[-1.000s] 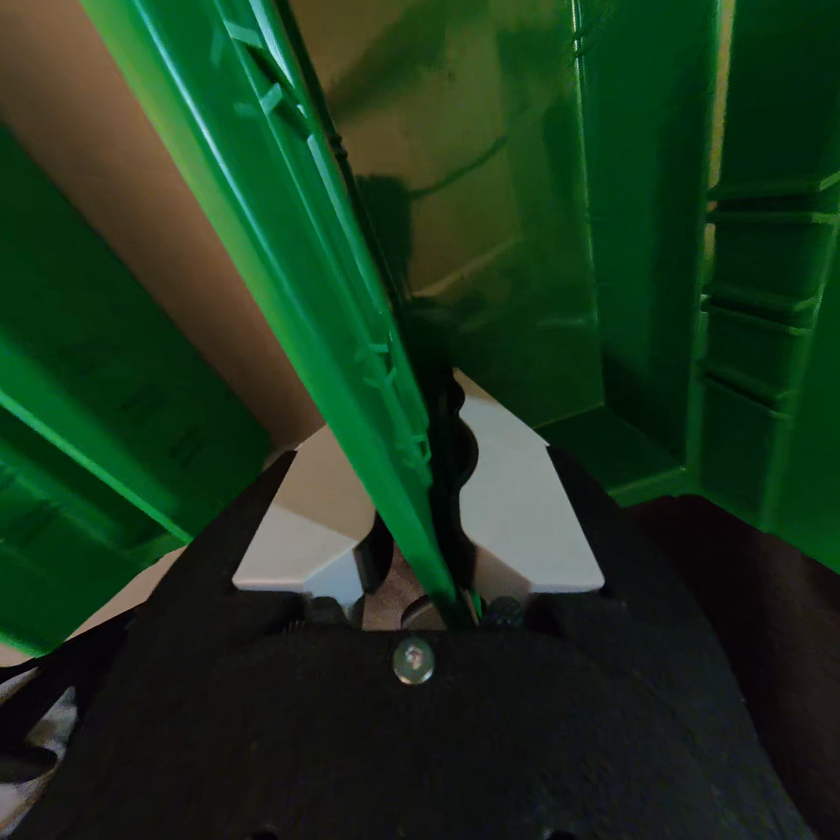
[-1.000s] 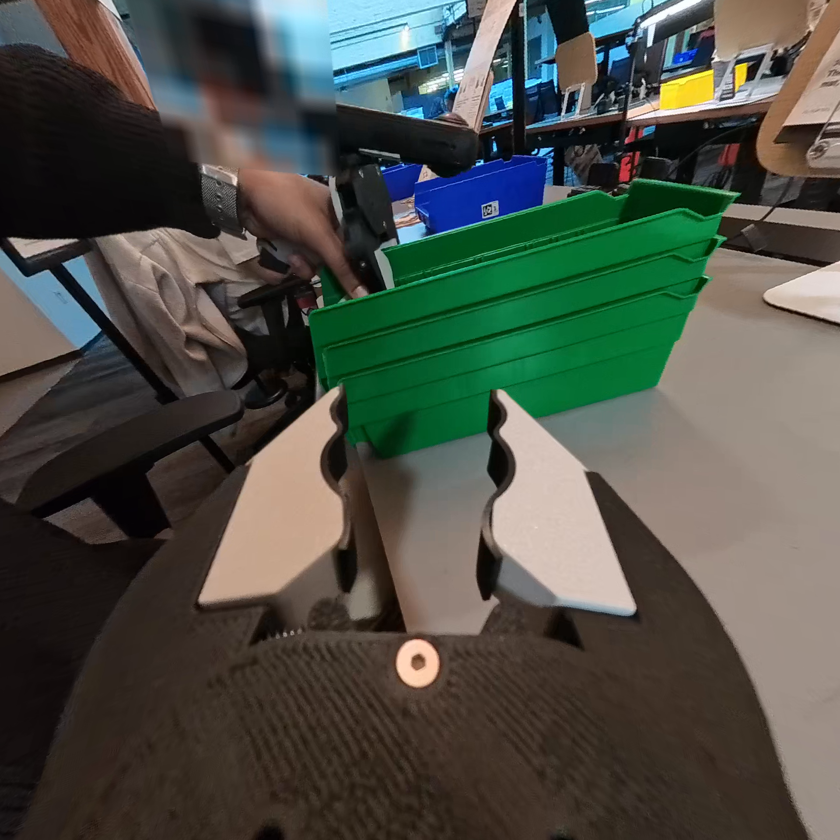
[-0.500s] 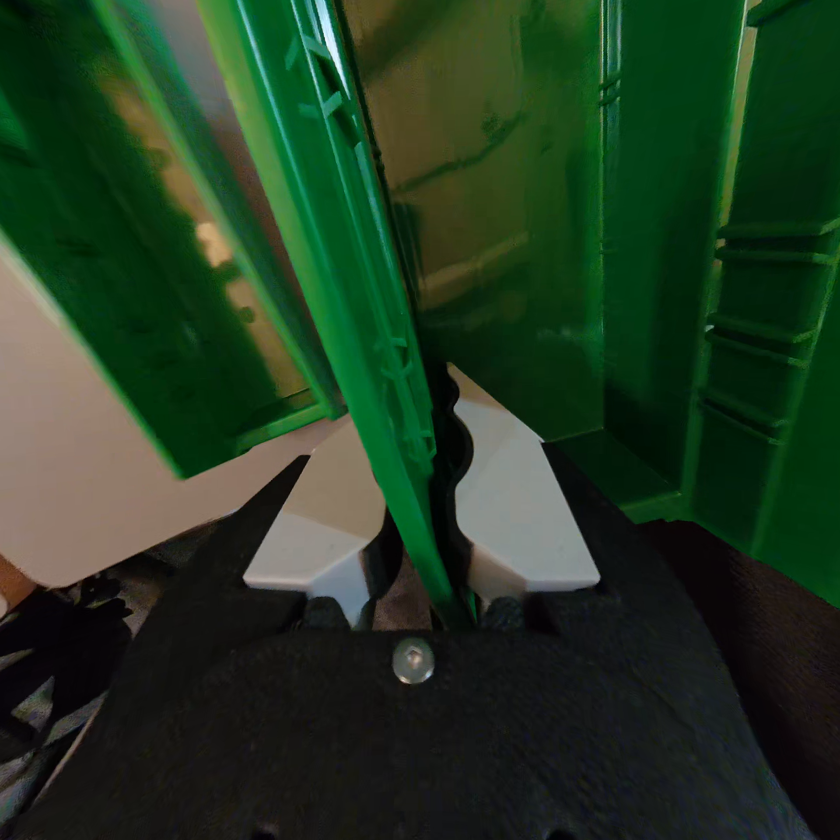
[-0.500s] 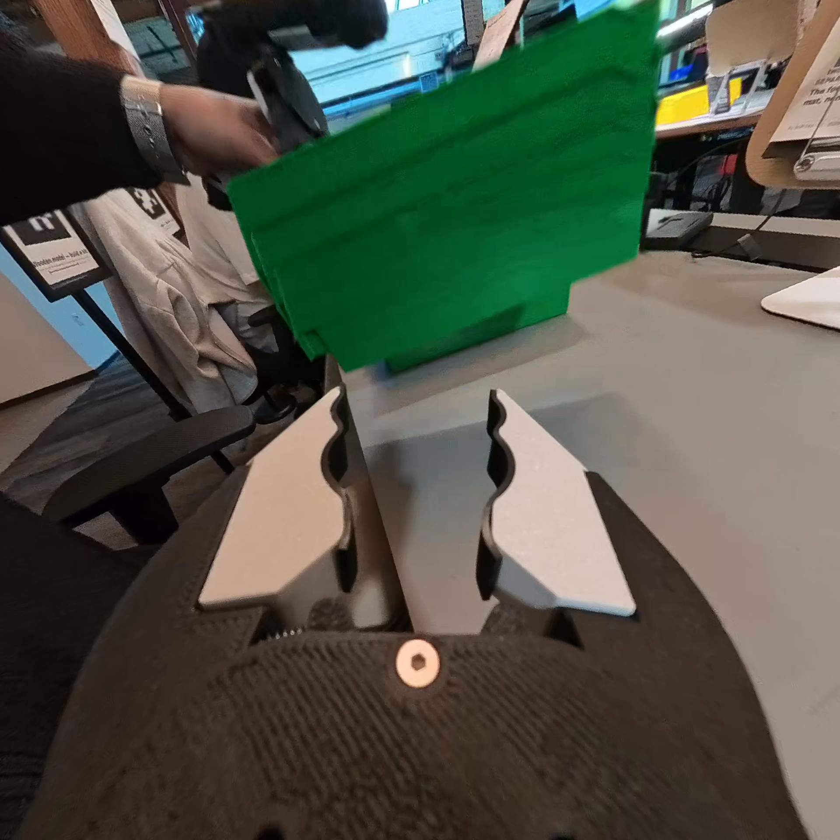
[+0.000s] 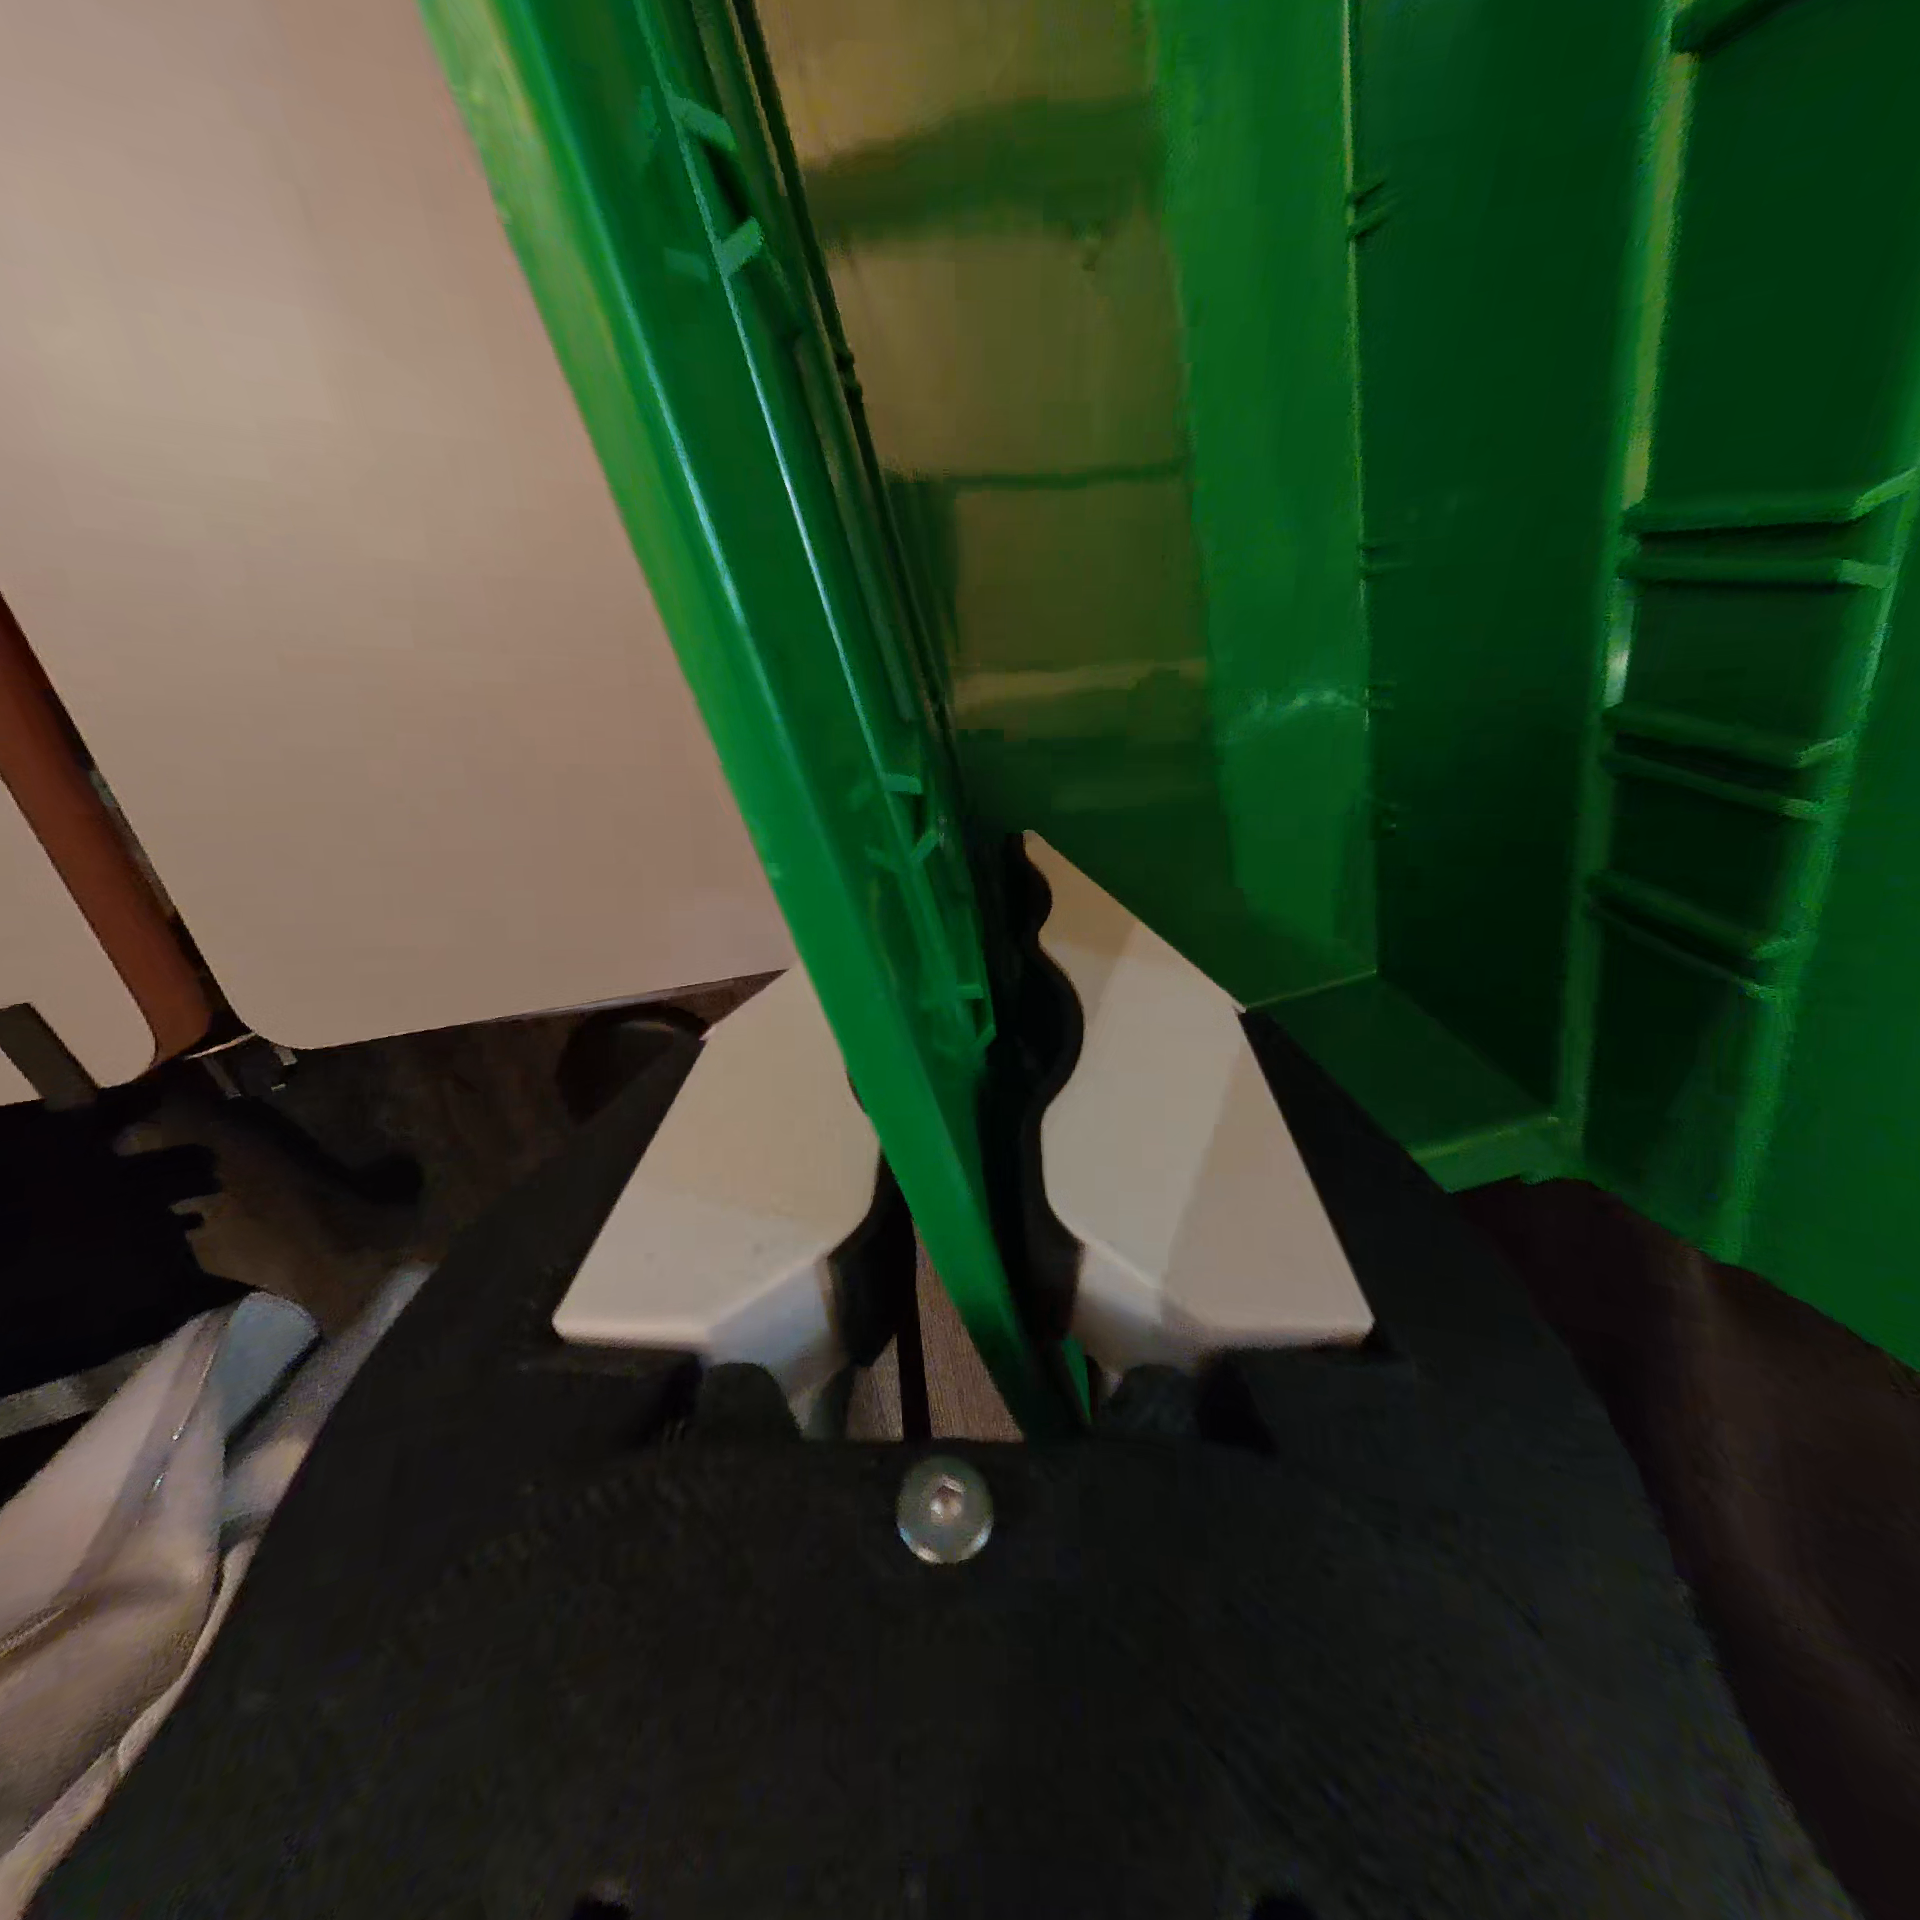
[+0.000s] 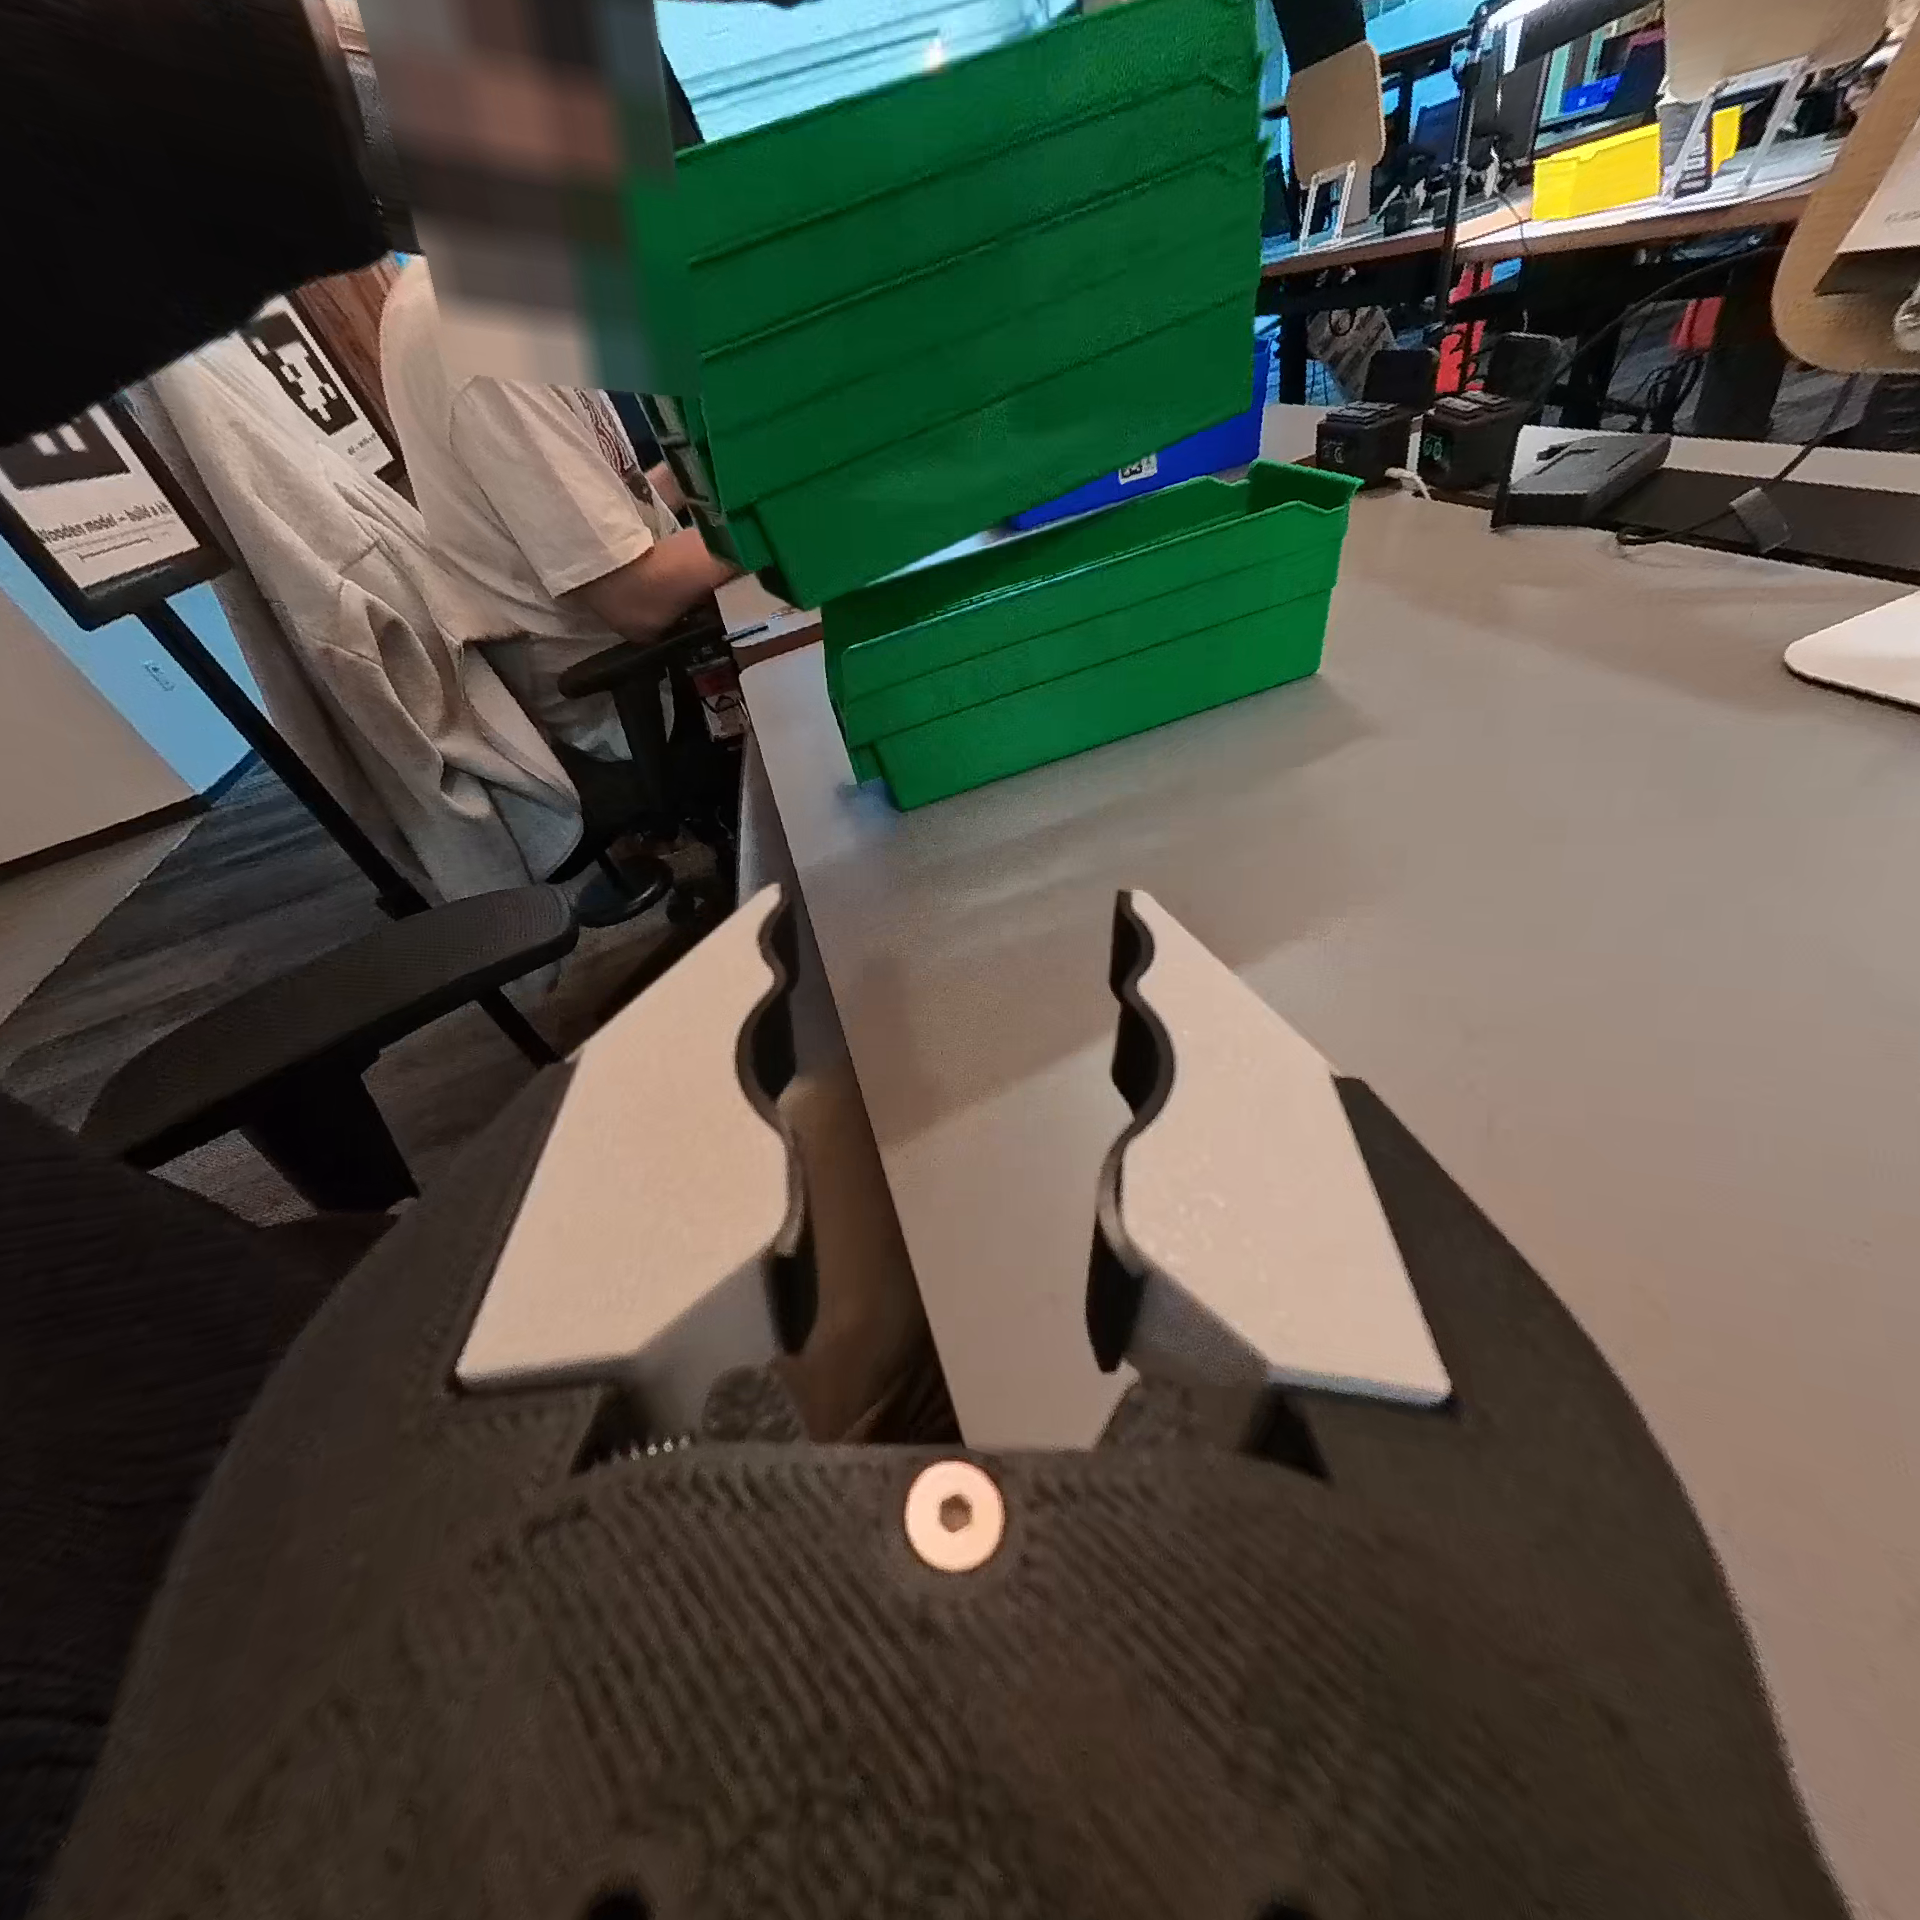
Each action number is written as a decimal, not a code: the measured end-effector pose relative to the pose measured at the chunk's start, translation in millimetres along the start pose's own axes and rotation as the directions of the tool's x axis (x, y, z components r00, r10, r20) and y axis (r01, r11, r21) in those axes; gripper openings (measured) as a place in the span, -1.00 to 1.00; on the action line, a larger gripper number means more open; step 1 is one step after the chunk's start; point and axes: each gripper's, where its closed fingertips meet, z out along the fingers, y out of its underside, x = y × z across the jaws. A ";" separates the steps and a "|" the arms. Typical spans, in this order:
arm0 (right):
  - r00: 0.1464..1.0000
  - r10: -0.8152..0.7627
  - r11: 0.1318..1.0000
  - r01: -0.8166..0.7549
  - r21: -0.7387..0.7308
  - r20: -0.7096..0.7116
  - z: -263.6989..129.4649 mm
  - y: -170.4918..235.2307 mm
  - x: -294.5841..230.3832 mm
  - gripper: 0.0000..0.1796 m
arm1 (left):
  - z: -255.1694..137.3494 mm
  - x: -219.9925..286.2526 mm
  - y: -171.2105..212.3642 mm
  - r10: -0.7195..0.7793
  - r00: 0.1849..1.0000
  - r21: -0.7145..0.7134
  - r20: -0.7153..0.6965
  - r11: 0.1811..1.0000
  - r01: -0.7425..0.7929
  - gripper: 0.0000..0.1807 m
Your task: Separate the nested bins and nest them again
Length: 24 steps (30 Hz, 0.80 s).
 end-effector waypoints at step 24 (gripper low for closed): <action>0.989 0.135 0.991 -0.135 -0.018 0.056 3.0 9.9 2.3 -0.34 | 33.6 18.1 -25.3 0.143 0.989 -0.026 -0.040 0.989 -0.144 -0.85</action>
